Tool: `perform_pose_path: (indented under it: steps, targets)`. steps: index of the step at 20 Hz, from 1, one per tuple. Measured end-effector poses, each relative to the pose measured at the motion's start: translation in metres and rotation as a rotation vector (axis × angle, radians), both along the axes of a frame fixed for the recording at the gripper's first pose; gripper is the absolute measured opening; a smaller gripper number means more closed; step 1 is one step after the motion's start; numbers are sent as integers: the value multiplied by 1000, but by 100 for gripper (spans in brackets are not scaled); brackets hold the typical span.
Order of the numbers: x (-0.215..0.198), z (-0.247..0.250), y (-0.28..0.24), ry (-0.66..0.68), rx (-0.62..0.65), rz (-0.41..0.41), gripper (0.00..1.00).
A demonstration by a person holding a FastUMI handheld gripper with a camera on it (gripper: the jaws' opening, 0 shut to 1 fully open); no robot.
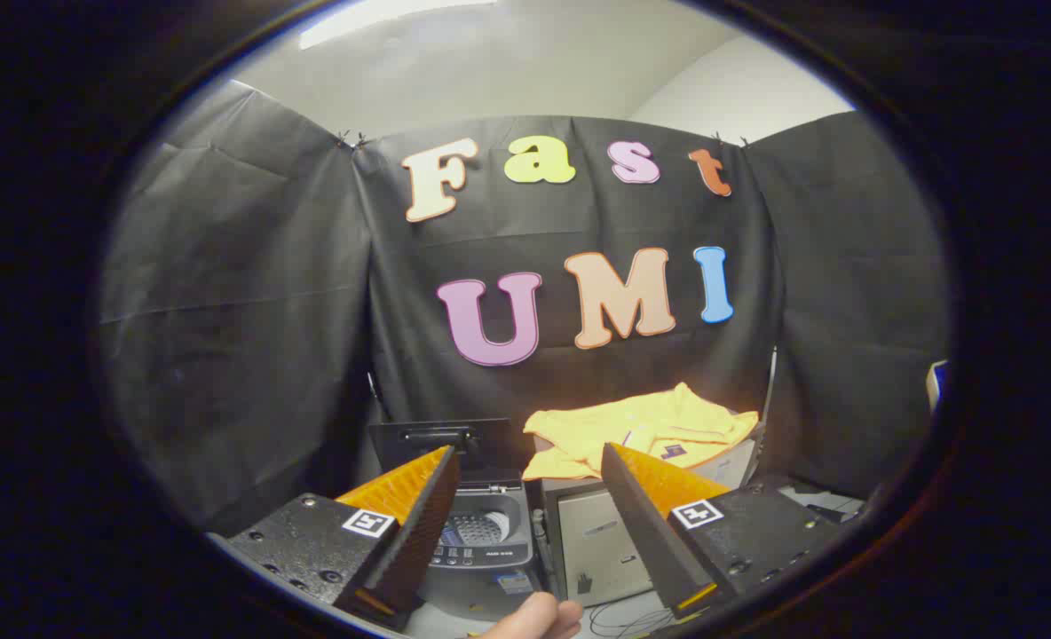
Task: Put the clothes into the washing machine and then close the washing machine lid.
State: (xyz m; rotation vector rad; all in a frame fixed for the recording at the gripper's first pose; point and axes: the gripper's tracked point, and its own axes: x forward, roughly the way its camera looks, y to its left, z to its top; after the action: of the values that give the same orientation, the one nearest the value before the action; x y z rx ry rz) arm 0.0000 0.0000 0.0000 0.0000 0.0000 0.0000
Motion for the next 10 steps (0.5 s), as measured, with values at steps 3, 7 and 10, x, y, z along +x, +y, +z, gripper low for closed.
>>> perform_pose_path:
  steps: [3,7,10]
  targets:
    - [0,-11,-5,-13,-6,-24,98]
    - [-9,-51,-15,28,23,-43,98]
    - [-21,-72,-20,74,-5,-56,98]
